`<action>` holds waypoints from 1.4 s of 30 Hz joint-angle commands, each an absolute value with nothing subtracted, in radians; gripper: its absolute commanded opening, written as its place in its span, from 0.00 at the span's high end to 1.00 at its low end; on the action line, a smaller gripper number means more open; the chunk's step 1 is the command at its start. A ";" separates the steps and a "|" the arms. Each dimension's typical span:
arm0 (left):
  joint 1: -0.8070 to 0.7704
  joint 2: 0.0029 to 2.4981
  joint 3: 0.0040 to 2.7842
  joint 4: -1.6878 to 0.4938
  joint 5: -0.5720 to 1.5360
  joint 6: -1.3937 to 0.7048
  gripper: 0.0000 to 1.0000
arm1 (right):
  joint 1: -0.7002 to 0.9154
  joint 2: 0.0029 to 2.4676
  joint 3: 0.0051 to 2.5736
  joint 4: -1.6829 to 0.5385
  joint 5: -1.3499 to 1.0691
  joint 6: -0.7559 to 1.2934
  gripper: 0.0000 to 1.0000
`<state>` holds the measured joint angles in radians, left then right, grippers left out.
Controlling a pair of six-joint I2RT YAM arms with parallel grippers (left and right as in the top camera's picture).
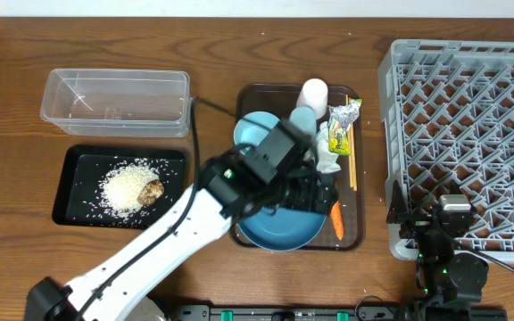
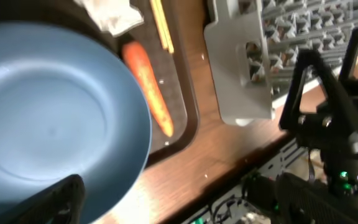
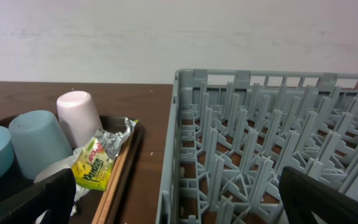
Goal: Sort waste into correct bins and load items into the dishwasher rack
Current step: 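Move the left gripper over the carrot on the brown tray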
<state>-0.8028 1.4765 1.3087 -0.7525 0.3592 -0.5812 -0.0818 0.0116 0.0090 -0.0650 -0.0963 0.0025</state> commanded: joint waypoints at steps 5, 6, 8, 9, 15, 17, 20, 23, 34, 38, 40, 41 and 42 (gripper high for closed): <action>-0.829 1.722 1.571 -0.913 0.320 -0.450 0.02 | -0.098 0.006 0.006 -0.067 -0.098 -0.013 0.01; -0.839 1.754 1.600 -0.928 0.319 -0.431 0.01 | -0.098 0.006 0.006 -0.067 -0.098 -0.013 0.01; -0.854 1.806 1.644 -0.937 0.294 -0.419 0.01 | -0.098 0.006 0.006 -0.067 -0.098 -0.013 0.01; -0.857 1.821 1.654 -0.936 0.270 -0.421 0.01 | -0.098 0.006 0.006 -0.067 -0.098 -0.013 0.01; -0.853 1.846 1.665 -0.892 0.242 -0.431 0.01 | -0.098 0.006 0.006 -0.067 -0.098 -0.013 0.01; -0.854 1.846 1.665 -0.881 0.242 -0.431 0.01 | -0.098 0.006 0.006 -0.067 -0.098 -0.013 0.01; -0.860 1.851 1.665 -0.869 0.253 -0.430 0.01 | -0.098 0.006 0.006 -0.067 -0.098 -0.013 0.01; -0.879 1.864 1.665 -0.854 0.253 -0.430 0.01 | -0.098 0.006 0.006 -0.067 -0.097 -0.013 0.01; -0.907 1.877 1.663 -0.824 0.219 -0.607 0.02 | -0.098 0.006 0.006 -0.067 -0.098 -0.013 0.01; -0.907 1.884 1.653 -0.812 0.219 -0.608 0.02 | -0.098 0.006 0.006 -0.067 -0.097 -0.013 0.01; -0.907 1.898 1.653 -0.804 0.220 -0.616 0.02 | -0.098 0.006 0.006 -0.067 -0.097 -0.013 0.01; -0.907 1.909 1.653 -0.793 0.220 -0.617 0.02 | -0.098 0.006 0.006 -0.067 -0.098 -0.013 0.01; -0.907 1.921 1.653 -0.784 0.220 -0.622 0.02 | -0.098 0.006 0.006 -0.067 -0.097 -0.013 0.01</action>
<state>-0.9108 1.8713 1.6382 -0.7979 0.2321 -0.5957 -0.0818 0.0116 0.0090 -0.0654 -0.0967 0.0025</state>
